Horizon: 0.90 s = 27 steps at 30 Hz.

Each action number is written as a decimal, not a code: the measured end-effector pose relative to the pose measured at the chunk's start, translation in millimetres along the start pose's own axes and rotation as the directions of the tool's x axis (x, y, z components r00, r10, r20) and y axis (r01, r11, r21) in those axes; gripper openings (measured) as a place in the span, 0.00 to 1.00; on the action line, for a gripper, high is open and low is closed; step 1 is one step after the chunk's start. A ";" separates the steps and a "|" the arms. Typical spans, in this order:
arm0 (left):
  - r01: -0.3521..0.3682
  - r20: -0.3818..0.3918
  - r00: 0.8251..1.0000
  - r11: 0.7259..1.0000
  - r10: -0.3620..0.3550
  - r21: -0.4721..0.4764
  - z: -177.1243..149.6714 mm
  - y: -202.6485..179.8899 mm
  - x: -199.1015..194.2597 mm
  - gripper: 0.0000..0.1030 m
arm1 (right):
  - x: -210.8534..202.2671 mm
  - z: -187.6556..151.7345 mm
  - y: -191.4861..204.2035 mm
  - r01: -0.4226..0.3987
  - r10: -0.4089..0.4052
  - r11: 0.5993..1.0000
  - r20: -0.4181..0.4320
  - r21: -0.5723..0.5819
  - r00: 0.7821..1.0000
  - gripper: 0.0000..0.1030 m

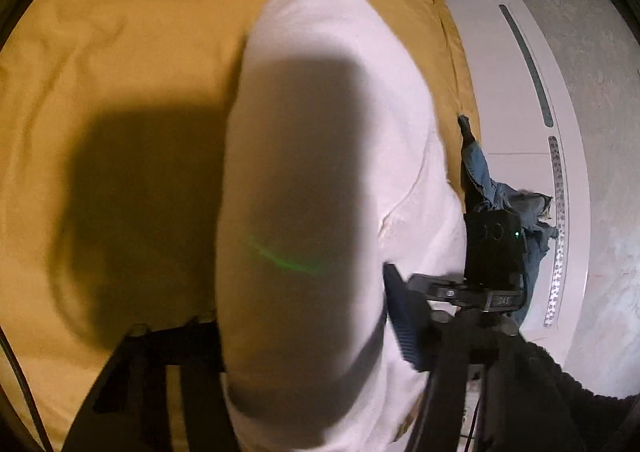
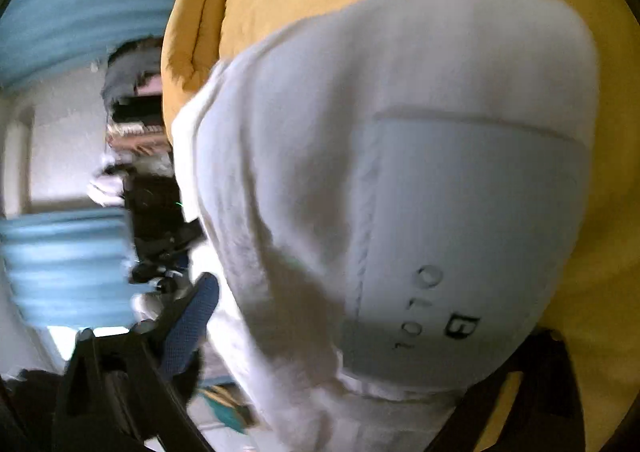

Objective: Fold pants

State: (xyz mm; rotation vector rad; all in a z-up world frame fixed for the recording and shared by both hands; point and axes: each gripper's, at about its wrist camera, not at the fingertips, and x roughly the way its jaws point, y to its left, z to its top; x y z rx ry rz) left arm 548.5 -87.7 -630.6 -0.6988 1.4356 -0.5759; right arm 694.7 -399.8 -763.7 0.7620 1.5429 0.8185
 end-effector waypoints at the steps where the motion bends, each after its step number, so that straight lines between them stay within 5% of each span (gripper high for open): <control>1: 0.007 -0.002 1.000 1.000 -0.008 -0.008 -0.8 0.8 -3.2 0.48 | 1.5 -1.0 6.3 0.014 -0.014 1.000 0.015 0.009 1.000 0.59; 5: -0.008 0.021 1.000 1.000 0.008 -0.012 -5.8 3.2 -42.7 0.48 | -3.5 -7.7 34.8 0.017 -0.016 1.000 0.045 -0.017 0.999 0.47; 14: -0.008 0.120 0.993 1.000 0.008 -0.001 -4.1 43.2 -179.1 0.48 | 30.4 -24.1 161.0 -0.012 0.018 0.998 0.091 -0.066 0.996 0.47; 20: -0.038 0.150 0.988 0.999 0.035 0.013 18.9 136.6 -297.1 0.48 | 128.6 -16.4 268.0 -0.019 0.029 0.995 0.098 -0.099 0.995 0.47; 27: -0.078 0.182 0.980 0.997 0.080 -0.017 55.2 264.7 -408.5 0.48 | 299.4 18.9 383.2 -0.029 0.038 0.995 0.086 -0.100 0.996 0.47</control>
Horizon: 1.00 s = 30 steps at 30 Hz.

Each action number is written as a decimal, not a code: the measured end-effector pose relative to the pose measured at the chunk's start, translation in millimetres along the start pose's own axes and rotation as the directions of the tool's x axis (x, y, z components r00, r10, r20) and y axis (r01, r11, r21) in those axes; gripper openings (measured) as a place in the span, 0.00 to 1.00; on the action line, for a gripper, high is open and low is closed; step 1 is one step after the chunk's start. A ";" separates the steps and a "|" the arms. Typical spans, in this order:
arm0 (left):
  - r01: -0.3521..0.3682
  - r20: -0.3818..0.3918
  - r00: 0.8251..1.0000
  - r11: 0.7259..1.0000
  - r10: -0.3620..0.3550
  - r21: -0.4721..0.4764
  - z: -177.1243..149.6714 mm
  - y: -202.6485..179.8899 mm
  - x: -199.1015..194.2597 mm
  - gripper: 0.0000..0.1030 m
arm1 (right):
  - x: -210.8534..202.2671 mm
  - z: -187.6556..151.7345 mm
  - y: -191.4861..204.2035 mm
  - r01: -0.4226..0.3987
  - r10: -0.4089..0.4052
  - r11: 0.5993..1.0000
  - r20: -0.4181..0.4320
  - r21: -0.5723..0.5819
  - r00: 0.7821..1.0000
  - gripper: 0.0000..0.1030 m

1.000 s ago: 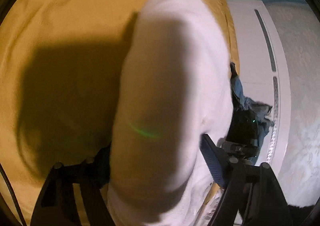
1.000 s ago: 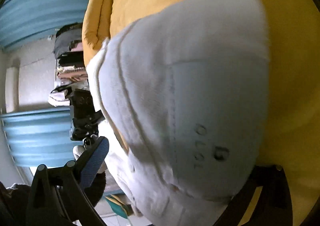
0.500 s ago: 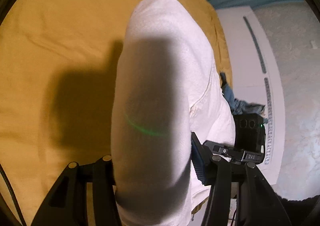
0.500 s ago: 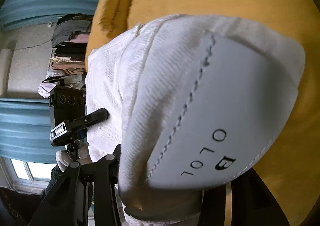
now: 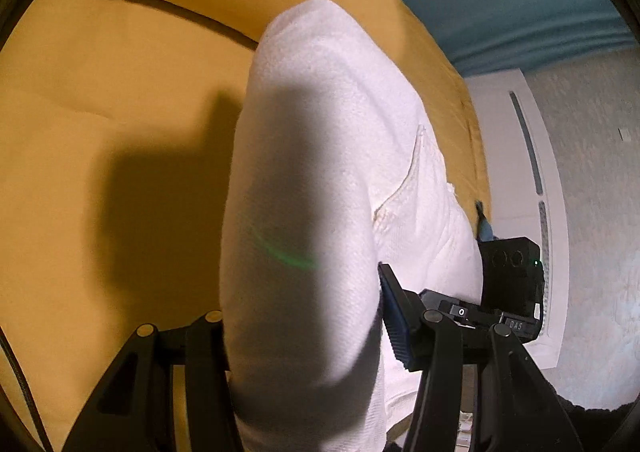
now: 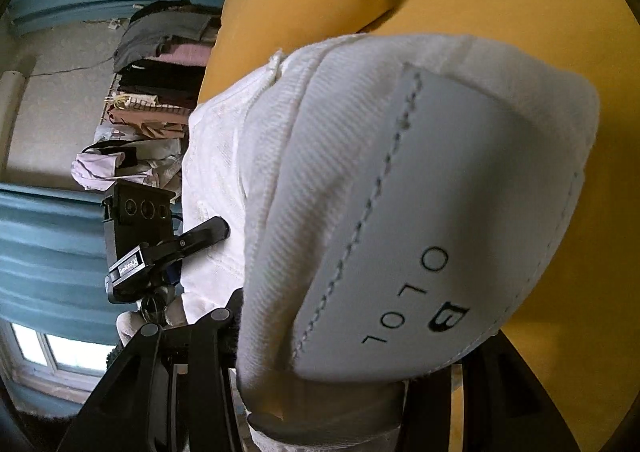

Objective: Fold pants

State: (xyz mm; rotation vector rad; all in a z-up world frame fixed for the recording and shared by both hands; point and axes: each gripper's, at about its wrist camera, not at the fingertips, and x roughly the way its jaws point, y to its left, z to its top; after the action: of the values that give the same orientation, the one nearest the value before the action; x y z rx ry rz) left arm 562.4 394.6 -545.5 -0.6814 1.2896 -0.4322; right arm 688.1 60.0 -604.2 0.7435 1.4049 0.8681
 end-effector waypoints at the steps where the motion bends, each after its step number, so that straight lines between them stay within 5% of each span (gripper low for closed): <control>1: -0.003 0.004 1.000 1.000 0.003 -0.010 11.2 26.7 -10.0 0.48 | 23.4 5.0 8.4 -0.005 0.005 1.000 -0.003 0.003 1.000 0.47; 8: -0.010 -0.009 1.000 0.996 0.009 -0.086 34.3 145.7 -12.4 0.50 | 170.3 44.0 35.5 0.010 -0.009 1.000 -0.064 0.015 0.998 0.47; 11: 0.048 -0.046 0.997 0.989 -0.055 -0.139 28.4 186.6 4.3 0.68 | 218.2 52.1 24.7 0.104 -0.101 0.994 -0.129 0.017 0.987 0.53; 12: 0.065 -0.051 0.996 0.986 -0.074 -0.150 25.9 187.4 5.6 0.69 | 224.7 52.0 23.2 0.131 -0.128 0.991 -0.137 0.014 0.982 0.65; 13: 0.058 -0.050 0.996 0.987 -0.067 -0.153 24.1 186.3 2.7 0.69 | 229.6 51.2 21.5 0.141 -0.137 0.990 -0.146 0.016 0.980 0.65; 15: 0.002 -0.033 0.999 0.988 -0.007 -0.151 19.7 178.9 -13.0 0.68 | 232.1 50.9 26.1 0.154 -0.146 0.987 -0.153 0.042 0.977 0.74; 18: -0.148 0.022 0.988 0.980 0.152 -0.134 2.7 126.9 -30.0 0.68 | 215.9 43.3 42.7 0.282 -0.279 0.959 -0.130 -0.001 0.951 0.87; 20: -0.272 0.078 0.956 0.955 0.282 -0.115 -16.6 95.1 -51.9 0.68 | 197.6 35.4 66.0 0.395 -0.398 0.917 -0.075 -0.051 0.914 0.88; 24: -0.460 0.214 0.861 0.886 0.462 -0.059 -44.1 40.4 -103.2 0.87 | 146.2 3.6 133.4 0.646 -0.636 0.754 0.116 -0.116 0.763 0.91; 26: -0.519 0.253 0.824 0.855 0.508 -0.026 -60.6 6.4 -125.2 0.97 | 122.0 -17.9 171.9 0.713 -0.689 0.691 0.191 -0.119 0.699 0.91; 30: -0.568 0.323 0.780 0.823 0.536 0.005 -100.6 -57.1 -167.5 0.97 | 70.1 -68.1 236.9 0.778 -0.717 0.616 0.321 -0.122 0.618 0.92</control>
State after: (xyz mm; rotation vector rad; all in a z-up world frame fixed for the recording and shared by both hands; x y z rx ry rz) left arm 429.2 438.7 -398.1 -0.2380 1.0929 0.0970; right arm 601.3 236.1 -439.5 -0.0010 1.1855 0.2436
